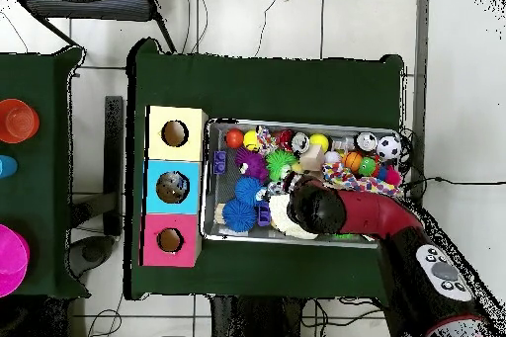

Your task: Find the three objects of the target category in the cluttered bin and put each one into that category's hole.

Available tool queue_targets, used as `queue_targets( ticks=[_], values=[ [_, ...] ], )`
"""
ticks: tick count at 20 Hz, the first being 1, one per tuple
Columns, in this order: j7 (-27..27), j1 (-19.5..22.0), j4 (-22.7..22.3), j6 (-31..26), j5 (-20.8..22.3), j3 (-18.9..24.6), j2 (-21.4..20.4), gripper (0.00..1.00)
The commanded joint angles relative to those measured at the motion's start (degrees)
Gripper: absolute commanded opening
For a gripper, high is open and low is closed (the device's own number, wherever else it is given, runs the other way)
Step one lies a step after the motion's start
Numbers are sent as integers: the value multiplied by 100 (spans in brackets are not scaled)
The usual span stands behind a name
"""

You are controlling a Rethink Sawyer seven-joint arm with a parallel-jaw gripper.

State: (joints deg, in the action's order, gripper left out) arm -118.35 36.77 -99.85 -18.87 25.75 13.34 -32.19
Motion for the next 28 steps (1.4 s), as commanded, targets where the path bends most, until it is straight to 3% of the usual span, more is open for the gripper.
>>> queue_targets(
  ticks=[1, 6, 17, 28],
  values=[
    [409, 332, -213, 58, 264, 573, 381, 100],
    [266, 349, -406, 308, 396, 519, 376, 100],
    [-161, 232, -805, 614, 270, 352, 342, 100],
    [-125, 259, -730, 748, 145, 527, 360, 100]
  ],
)
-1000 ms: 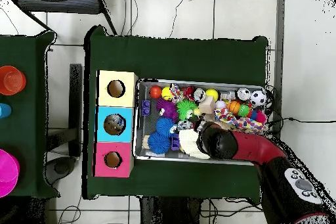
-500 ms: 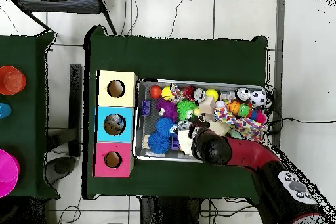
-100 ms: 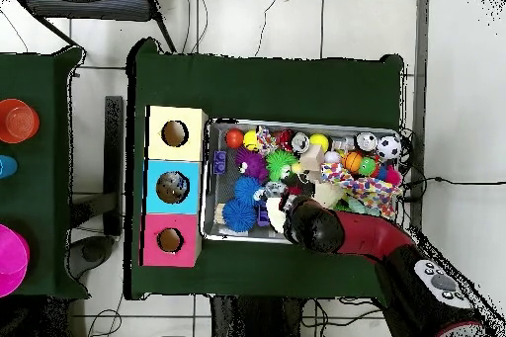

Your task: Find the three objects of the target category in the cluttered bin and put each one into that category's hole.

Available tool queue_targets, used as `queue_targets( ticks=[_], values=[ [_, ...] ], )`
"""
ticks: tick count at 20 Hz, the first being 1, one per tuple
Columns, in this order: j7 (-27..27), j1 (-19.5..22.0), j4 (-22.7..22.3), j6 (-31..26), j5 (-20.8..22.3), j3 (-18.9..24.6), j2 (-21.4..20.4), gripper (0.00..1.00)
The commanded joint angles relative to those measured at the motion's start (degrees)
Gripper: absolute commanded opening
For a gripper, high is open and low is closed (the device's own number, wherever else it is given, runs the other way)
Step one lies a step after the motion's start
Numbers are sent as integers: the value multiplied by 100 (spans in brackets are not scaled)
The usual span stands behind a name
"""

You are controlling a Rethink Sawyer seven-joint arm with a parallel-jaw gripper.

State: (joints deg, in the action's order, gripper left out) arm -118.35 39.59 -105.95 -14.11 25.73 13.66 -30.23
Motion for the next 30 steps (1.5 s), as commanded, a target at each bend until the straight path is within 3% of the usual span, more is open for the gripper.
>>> queue_targets(
  ticks=[1, 30],
  values=[
    [-129, -42, -109, 267, 139, 498, 157, 100],
    [-94, -334, -11, 302, 277, 245, -246, 100]
  ],
)
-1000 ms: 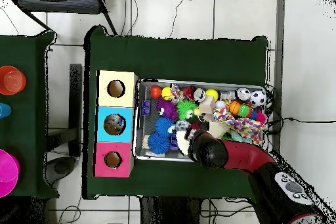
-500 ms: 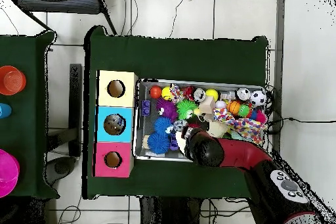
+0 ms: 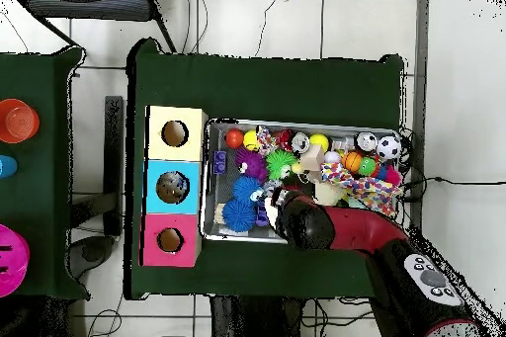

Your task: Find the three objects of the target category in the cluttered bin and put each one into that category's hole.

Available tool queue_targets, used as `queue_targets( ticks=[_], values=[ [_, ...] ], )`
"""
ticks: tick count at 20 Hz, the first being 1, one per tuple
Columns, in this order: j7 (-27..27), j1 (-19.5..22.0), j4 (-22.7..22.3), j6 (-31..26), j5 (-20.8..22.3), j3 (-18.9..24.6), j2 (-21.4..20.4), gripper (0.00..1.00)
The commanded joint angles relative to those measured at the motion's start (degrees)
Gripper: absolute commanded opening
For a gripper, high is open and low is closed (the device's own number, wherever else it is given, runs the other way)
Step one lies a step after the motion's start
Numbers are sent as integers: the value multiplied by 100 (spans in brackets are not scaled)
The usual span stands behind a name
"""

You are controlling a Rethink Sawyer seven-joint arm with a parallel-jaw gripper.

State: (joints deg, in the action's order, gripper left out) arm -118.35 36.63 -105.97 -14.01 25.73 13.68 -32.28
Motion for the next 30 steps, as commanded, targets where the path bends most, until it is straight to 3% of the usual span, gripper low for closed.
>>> queue_targets(
  ticks=[1, 21, 30],
  values=[
    [-89, -34, -7, 289, 275, 249, -44, 100],
    [-331, -32, -277, 430, 141, 228, -52, 100],
    [-497, -86, -369, 827, 120, 209, 210, 100]
  ],
)
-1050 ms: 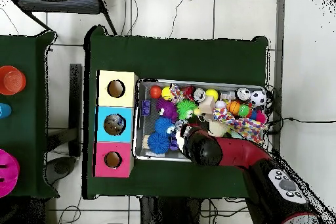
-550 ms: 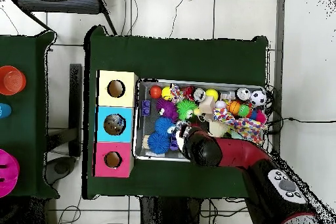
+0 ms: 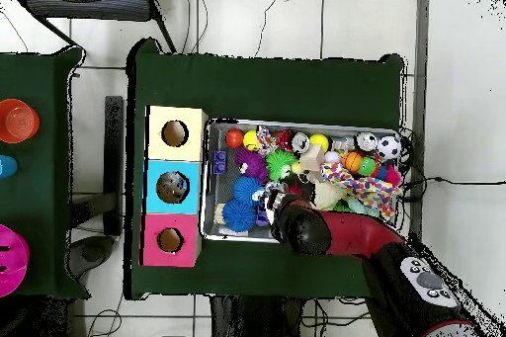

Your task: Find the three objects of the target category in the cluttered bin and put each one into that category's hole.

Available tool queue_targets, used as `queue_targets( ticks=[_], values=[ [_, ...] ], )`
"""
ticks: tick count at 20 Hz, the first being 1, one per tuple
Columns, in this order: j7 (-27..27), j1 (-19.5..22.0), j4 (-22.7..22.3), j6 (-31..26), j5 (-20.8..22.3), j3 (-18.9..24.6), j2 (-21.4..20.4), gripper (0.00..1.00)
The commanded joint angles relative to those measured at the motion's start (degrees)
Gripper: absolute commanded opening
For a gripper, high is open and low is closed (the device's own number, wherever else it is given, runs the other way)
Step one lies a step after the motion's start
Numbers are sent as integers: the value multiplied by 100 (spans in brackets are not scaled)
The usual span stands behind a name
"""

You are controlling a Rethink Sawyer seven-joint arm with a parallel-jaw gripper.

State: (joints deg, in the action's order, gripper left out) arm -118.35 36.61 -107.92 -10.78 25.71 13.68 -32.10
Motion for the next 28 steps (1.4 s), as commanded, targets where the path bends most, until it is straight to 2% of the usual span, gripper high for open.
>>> queue_targets(
  ticks=[1, 9, 19, 21, 26, 28],
  values=[
    [-509, -92, -186, 542, 116, 204, 208, 100],
    [-555, -140, -132, 1099, 161, 208, 371, 100],
    [-607, -363, 21, 1715, 141, -59, 547, 100],
    [-587, -433, 99, 1759, 120, -140, 584, 100],
    [-413, -981, 504, 1658, 65, -769, 653, 100],
    [-392, -999, 541, 1660, 63, -797, 669, 100]
  ],
)
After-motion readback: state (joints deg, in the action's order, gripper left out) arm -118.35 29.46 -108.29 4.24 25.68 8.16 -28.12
